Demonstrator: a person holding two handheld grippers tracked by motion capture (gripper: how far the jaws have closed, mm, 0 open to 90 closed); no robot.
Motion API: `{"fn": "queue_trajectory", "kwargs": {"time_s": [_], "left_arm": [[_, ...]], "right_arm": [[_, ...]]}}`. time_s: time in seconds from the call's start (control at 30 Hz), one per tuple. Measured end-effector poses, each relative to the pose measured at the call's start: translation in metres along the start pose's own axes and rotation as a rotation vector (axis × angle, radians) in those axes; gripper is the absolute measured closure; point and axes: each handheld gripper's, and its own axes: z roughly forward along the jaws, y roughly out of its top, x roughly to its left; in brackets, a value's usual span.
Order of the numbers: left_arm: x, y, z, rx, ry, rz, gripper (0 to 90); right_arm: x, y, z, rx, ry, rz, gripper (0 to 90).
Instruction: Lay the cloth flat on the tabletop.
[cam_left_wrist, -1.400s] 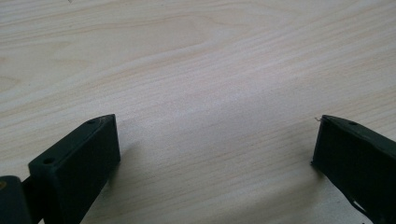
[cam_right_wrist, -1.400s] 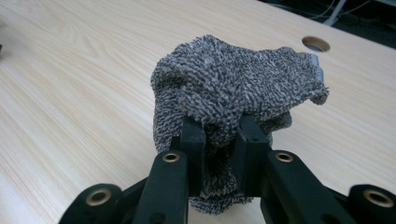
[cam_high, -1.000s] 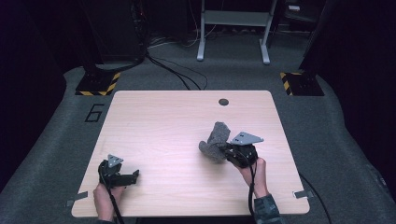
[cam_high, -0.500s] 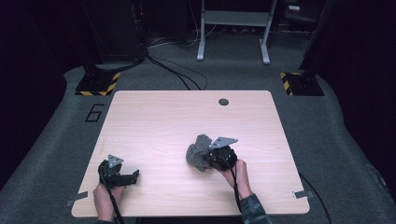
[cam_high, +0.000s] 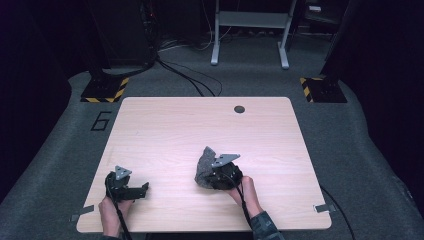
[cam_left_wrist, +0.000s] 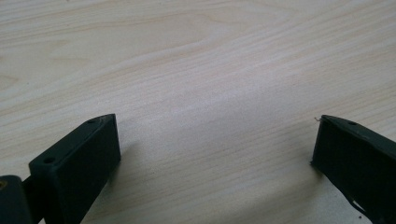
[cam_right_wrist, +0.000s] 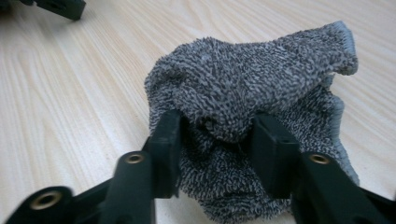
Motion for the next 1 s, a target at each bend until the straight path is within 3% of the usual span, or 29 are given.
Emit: {"fn": "queue_trajectory", "kwargs": {"time_s": [0.13, 0.23, 0.37, 0.4, 0.53, 0.63, 0.67, 0.77, 0.87, 1.0], "left_arm": [[0.000, 0.000, -0.003, 0.014, -0.012, -0.006, 0.7], [-0.005, -0.002, -0.005, -0.010, -0.037, -0.019, 2.0], [-0.015, 0.000, -0.010, -0.019, -0.070, 0.003, 2.6], [-0.019, 0.003, -0.011, -0.029, -0.083, 0.008, 2.8], [-0.029, 0.016, -0.018, -0.047, -0.147, 0.032, 4.0], [-0.034, 0.021, -0.020, -0.052, -0.166, 0.047, 6.1], [-0.040, 0.027, -0.020, -0.044, -0.146, 0.061, 8.9], [-0.045, 0.032, -0.018, -0.041, -0.144, 0.071, 10.1], [-0.053, 0.037, -0.012, -0.036, -0.181, 0.080, 10.1], [-0.067, 0.043, -0.007, -0.033, -0.222, 0.120, 10.1]], "right_arm": [[0.002, -0.001, -0.012, -0.017, -0.004, -0.004, 53.2], [0.001, -0.004, -0.019, -0.040, -0.003, 0.012, 55.2], [0.004, -0.005, -0.023, -0.063, -0.011, 0.018, 64.5], [0.007, -0.003, -0.020, -0.060, -0.019, 0.001, 72.3], [0.013, 0.001, -0.013, -0.056, -0.025, -0.026, 73.5], [0.015, 0.003, -0.008, -0.059, -0.013, -0.030, 73.3], [0.018, 0.005, -0.004, -0.049, -0.005, -0.028, 73.1], [0.021, 0.006, 0.007, -0.035, 0.019, -0.036, 73.8], [0.028, 0.006, 0.024, 0.016, 0.043, -0.072, 71.1], [0.032, 0.007, 0.020, 0.005, 0.052, -0.086, 65.7]]}}
